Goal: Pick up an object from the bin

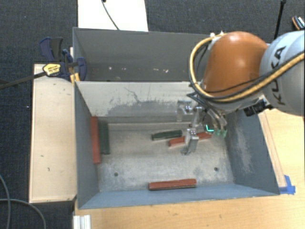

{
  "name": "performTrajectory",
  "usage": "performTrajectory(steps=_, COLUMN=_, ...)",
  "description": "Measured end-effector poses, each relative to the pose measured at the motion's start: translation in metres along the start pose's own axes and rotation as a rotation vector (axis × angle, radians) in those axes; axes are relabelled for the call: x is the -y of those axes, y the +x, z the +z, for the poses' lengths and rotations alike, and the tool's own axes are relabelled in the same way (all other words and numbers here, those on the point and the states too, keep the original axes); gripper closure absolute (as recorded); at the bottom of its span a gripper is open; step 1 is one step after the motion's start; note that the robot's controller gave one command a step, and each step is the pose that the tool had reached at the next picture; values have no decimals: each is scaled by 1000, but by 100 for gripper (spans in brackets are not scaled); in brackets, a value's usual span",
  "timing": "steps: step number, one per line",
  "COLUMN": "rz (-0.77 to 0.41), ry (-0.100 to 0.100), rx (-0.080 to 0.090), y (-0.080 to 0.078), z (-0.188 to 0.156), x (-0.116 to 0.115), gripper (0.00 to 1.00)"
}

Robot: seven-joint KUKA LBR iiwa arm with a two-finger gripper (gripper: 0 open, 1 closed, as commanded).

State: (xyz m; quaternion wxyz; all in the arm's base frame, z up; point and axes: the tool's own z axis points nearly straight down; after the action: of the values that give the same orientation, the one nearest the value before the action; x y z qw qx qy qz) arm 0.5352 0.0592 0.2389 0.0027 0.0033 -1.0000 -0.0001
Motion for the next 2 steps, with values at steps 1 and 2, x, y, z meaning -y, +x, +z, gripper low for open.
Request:
performTrajectory(steps=1, rz=-51, ry=0, rx=3, y=-21, z=171, x=-3, gripper=0)
performTrajectory(steps=2, rz=-101, ry=3, rx=12, y=-44, z=168, x=51, gripper=0)
